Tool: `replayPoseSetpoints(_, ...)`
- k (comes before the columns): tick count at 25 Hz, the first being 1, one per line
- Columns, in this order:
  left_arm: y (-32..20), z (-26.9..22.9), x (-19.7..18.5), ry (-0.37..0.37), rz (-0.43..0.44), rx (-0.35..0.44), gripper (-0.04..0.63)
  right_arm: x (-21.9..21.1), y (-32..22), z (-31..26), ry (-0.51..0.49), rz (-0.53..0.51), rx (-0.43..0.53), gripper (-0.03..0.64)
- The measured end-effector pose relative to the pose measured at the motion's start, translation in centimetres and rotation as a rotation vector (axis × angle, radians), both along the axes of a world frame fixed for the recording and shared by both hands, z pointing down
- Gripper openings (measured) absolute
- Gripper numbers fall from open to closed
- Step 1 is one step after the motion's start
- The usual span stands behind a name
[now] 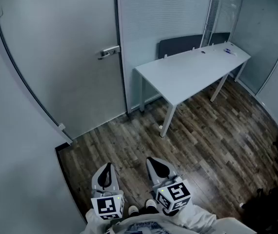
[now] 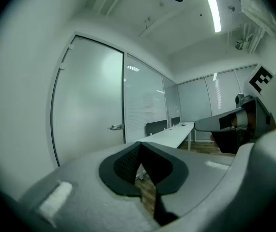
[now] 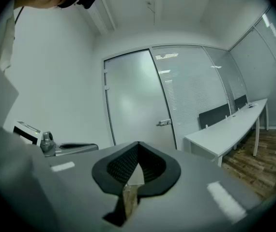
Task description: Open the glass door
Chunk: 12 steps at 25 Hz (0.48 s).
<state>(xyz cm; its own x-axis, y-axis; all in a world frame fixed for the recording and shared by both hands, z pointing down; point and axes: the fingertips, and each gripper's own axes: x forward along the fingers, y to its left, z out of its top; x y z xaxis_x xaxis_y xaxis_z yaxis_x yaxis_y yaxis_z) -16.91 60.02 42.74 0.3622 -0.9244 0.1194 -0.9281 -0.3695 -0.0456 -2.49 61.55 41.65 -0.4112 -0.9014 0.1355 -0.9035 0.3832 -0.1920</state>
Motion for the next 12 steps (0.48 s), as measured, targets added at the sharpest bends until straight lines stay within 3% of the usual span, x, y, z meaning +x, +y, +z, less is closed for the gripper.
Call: replayPoseSetpoints(12,-1.0,0.1,2.1,-0.012,-0.008,-0.003,0.005,2.3,-1.0,0.5,-0.025,-0.011,-0.010,0.005)
